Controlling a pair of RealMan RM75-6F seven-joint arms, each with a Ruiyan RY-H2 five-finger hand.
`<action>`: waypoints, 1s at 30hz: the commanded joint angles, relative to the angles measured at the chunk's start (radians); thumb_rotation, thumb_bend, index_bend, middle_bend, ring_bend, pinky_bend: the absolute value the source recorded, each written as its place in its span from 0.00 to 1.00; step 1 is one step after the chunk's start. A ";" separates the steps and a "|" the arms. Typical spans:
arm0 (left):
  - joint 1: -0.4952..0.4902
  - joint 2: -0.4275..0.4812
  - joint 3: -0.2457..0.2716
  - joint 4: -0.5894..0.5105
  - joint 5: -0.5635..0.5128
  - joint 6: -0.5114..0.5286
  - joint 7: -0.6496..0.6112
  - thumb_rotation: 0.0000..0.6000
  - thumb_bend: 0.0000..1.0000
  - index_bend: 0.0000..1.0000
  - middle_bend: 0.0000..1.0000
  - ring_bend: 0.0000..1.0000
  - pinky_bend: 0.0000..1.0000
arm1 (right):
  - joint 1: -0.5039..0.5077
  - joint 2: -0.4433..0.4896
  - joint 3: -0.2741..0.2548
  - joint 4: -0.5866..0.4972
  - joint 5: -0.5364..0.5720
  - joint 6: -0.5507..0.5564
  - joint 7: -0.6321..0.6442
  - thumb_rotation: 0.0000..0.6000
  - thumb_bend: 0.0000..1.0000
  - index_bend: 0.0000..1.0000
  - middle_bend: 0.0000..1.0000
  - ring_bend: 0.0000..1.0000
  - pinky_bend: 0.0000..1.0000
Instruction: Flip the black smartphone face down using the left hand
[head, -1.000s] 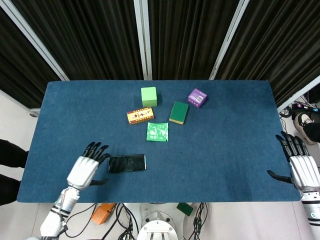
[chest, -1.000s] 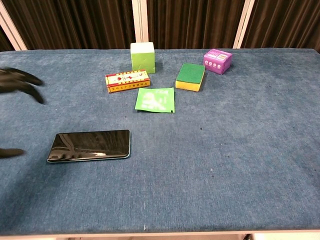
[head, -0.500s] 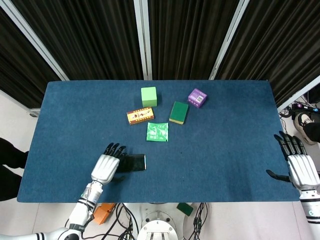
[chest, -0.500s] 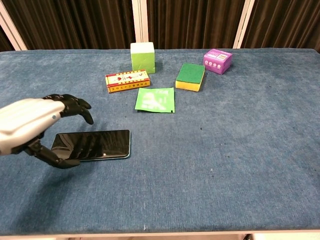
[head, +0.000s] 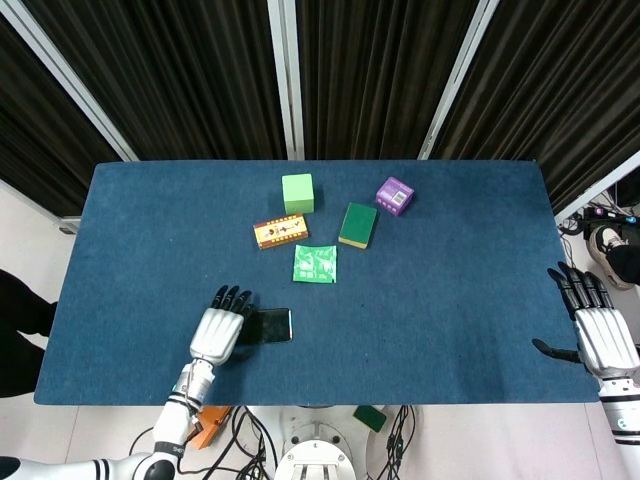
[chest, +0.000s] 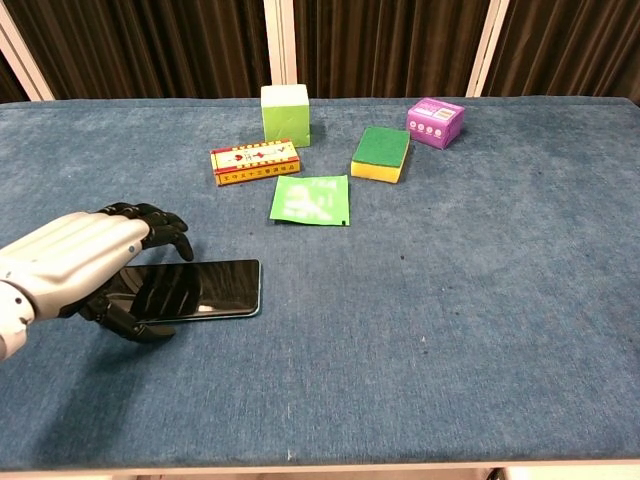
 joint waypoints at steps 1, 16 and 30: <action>-0.006 -0.005 0.001 0.010 -0.016 -0.002 0.002 1.00 0.17 0.29 0.10 0.04 0.05 | 0.000 0.000 0.000 0.000 0.001 0.000 -0.001 1.00 0.15 0.00 0.00 0.00 0.00; -0.027 -0.022 0.009 0.047 -0.036 -0.001 -0.044 1.00 0.34 0.40 0.10 0.04 0.05 | 0.001 0.002 0.000 -0.006 0.006 -0.004 -0.009 1.00 0.15 0.00 0.00 0.00 0.00; -0.069 0.106 -0.014 -0.025 -0.024 -0.100 -0.262 1.00 0.54 0.49 0.15 0.05 0.05 | -0.004 0.003 -0.002 -0.009 0.009 -0.001 -0.009 1.00 0.15 0.00 0.00 0.00 0.00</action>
